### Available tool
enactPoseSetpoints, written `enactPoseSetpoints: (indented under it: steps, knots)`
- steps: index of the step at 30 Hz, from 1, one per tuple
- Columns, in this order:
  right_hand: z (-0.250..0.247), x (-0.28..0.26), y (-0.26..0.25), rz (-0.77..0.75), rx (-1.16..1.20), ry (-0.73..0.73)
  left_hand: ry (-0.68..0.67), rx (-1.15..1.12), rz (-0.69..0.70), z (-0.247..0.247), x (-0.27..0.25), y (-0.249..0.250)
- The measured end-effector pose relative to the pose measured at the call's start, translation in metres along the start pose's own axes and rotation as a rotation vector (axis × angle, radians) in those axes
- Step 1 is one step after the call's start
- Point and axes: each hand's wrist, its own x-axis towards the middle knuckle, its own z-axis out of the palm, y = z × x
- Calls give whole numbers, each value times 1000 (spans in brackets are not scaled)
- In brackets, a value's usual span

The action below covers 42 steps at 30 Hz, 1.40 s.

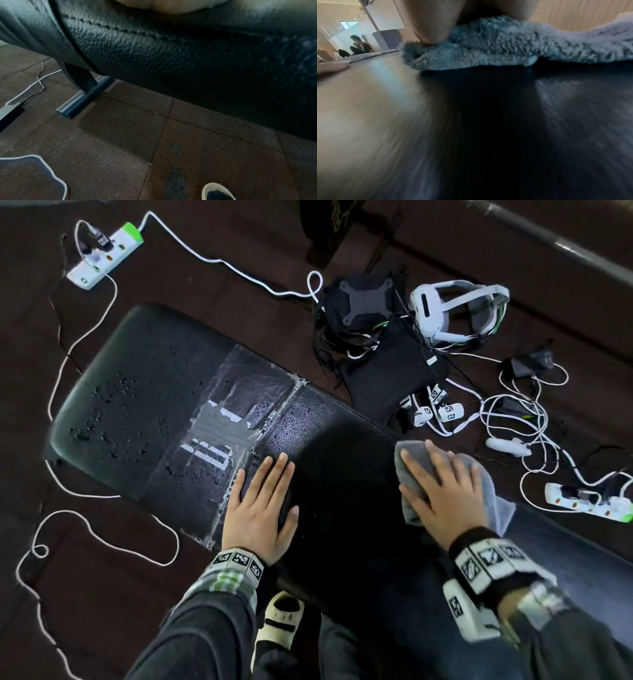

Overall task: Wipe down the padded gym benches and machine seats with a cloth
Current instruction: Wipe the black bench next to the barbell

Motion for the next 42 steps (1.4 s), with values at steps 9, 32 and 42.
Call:
enactPoseSetpoints:
  steps: [9, 32, 42]
  knots:
    - [8, 11, -66, -199, -28, 7, 6, -3, -9, 2, 1, 0]
    - [-40, 58, 35, 229, 434, -335, 157, 57, -392, 0, 4, -36]
    - [-46, 154, -83, -110, 462, -373, 133, 73, -388, -2, 4, -37]
